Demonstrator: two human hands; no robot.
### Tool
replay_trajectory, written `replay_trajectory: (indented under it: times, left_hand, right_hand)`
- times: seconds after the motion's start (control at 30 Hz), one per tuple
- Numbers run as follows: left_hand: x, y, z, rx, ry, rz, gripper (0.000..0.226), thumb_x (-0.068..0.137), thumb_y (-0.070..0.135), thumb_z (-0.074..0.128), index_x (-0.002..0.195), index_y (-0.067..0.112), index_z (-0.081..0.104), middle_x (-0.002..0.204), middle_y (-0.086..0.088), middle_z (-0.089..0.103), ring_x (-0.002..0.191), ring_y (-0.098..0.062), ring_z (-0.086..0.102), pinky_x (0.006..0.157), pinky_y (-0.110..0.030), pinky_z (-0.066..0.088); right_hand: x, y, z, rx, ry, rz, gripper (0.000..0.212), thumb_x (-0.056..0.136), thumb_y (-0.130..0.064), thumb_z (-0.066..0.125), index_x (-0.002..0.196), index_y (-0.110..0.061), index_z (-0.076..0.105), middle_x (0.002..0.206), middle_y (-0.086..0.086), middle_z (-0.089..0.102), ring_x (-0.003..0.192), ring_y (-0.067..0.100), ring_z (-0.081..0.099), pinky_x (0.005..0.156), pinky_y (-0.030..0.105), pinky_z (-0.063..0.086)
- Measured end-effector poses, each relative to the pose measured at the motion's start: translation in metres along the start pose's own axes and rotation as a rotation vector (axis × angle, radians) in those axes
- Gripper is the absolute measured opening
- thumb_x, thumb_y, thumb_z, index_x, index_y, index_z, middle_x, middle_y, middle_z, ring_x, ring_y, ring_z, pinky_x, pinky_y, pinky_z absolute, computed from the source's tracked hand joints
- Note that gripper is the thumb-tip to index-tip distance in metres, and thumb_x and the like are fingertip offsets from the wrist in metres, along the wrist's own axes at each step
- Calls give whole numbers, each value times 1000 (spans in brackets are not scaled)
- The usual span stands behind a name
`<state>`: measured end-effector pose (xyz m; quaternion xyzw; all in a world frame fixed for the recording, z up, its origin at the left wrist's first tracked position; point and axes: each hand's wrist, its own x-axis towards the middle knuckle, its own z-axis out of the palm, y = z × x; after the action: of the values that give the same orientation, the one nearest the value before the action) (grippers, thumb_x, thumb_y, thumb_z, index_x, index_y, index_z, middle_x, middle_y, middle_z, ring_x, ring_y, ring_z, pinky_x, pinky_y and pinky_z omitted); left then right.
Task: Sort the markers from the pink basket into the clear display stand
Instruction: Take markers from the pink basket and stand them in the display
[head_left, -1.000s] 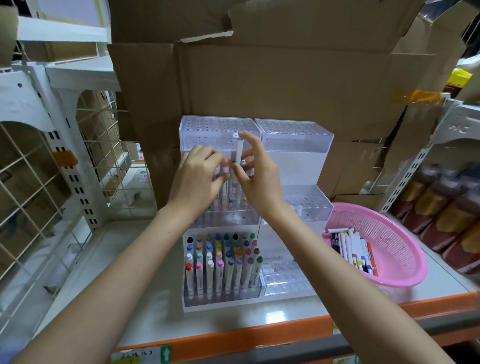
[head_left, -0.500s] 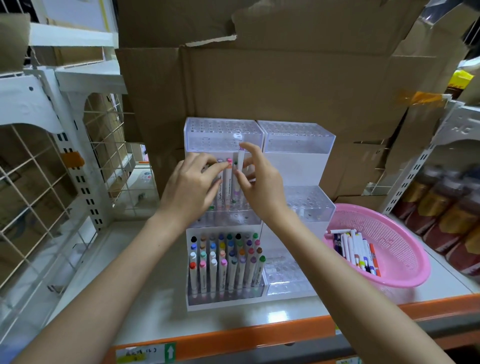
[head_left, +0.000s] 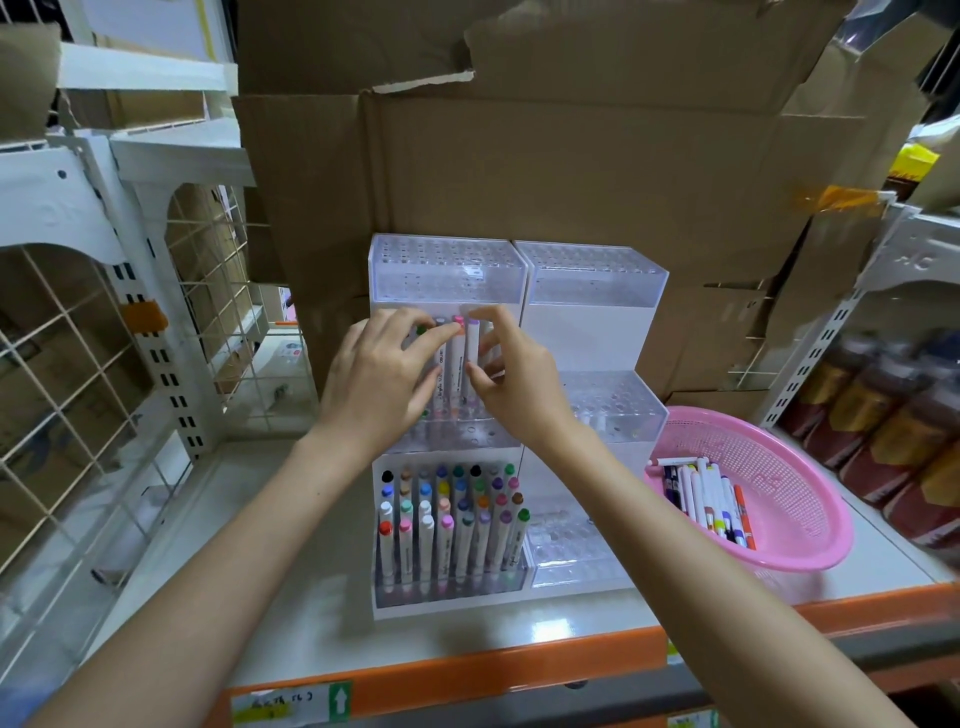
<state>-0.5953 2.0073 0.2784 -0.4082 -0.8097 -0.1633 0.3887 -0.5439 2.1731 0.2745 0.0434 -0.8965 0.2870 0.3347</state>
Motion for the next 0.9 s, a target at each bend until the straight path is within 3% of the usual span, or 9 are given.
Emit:
replay_trajectory:
  times: [0.27, 0.9]
  left_hand:
    - [0, 0, 1, -19, 8, -16, 50, 79, 14, 71, 127, 18, 58, 109, -8, 57, 103, -26, 52, 86, -40, 45]
    - [2, 3, -1, -27, -14, -46, 48, 79, 11, 69, 126, 17, 59, 109, -8, 57, 103, -26, 52, 87, -41, 45]
  right_hand:
    - [4, -2, -6, 14, -21, -33, 43, 86, -6, 68, 123, -15, 47, 81, -2, 56, 71, 17, 64, 68, 40, 56]
    - [0, 3, -4, -85, -47, -64, 39, 84, -6, 70, 113, -9, 45, 71, 4, 57, 61, 24, 57, 61, 43, 53]
